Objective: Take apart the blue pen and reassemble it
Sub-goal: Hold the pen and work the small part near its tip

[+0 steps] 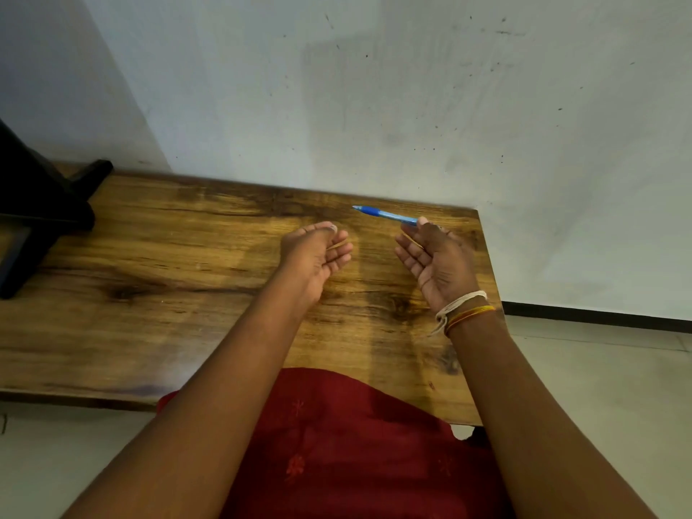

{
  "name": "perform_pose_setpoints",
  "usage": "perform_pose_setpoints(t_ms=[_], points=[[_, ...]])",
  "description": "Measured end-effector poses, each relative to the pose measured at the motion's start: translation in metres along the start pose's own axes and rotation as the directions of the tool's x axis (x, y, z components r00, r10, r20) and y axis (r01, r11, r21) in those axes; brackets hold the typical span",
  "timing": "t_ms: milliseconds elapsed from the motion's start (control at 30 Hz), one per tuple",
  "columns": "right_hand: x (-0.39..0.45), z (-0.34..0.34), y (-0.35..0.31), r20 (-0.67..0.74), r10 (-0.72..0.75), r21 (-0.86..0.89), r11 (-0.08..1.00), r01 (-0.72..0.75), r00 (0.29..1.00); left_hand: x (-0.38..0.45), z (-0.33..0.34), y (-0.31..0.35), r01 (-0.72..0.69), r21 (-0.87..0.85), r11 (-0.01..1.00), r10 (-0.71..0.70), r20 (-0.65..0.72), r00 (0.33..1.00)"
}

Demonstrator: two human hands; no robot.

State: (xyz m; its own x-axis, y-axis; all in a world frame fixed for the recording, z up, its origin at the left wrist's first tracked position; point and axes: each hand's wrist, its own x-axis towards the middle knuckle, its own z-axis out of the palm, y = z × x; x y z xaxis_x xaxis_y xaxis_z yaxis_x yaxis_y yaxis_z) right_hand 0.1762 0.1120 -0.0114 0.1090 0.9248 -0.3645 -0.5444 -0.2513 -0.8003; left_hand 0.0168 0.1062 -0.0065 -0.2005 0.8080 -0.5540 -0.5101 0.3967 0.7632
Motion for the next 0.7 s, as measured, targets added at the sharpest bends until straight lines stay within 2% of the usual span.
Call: perform_pose_setpoints(t_ms=[133, 333, 533, 700], points=[[0.003, 0.0, 0.001, -0.033, 0.013, 0.03, 0.999, -0.012, 0.999, 0.007, -0.011, 0.01, -0.036, 0.036, 0.999, 0.039, -0.089, 0.995], [0.008, 0.001, 0.004, -0.073, 0.035, 0.076, 0.997, -0.029, 0.997, 0.009, -0.02, 0.016, -0.054, 0.072, 0.996, 0.063, -0.132, 0.989], [0.011, 0.004, 0.005, -0.072, 0.026, 0.1, 0.995, -0.019, 0.997, 0.002, -0.021, 0.013, 0.012, 0.166, 0.986, -0.003, -0.054, 0.999], [0.009, 0.006, 0.005, -0.042, 0.067, 0.213, 0.975, -0.057, 0.997, -0.011, -0.014, 0.005, 0.067, 0.316, 0.946, -0.097, 0.08, 0.992]])
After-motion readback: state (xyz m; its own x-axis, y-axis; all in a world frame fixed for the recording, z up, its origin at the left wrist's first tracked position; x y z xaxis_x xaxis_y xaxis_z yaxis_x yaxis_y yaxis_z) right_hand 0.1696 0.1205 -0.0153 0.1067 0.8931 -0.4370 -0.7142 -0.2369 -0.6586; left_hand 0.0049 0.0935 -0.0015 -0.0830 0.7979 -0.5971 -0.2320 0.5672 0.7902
